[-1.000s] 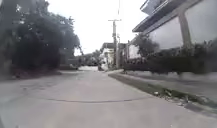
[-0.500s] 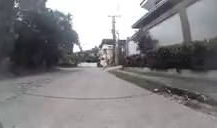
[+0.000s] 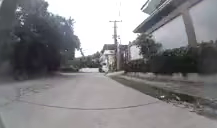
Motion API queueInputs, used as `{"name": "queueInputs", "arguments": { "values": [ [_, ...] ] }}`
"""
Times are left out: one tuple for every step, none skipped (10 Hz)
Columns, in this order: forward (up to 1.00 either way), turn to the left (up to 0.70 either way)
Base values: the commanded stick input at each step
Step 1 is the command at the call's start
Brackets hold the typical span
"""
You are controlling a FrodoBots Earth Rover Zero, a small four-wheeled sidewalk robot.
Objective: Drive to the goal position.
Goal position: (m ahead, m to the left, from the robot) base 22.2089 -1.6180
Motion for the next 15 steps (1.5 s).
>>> {"name": "queueInputs", "arguments": {
  "values": [
    [0.50, 0.00],
    [0.50, 0.00],
    [0.50, 0.00],
    [0.50, 0.00],
    [0.50, 0.00],
    [0.50, 0.00],
    [0.50, 0.00],
    [0.50, 0.00],
    [0.50, 0.00],
    [0.50, 0.00],
    [0.50, 0.00],
    [0.50, 0.00],
    [0.50, 0.00],
    [0.50, 0.00],
    [0.50, 0.00]
  ]
}}
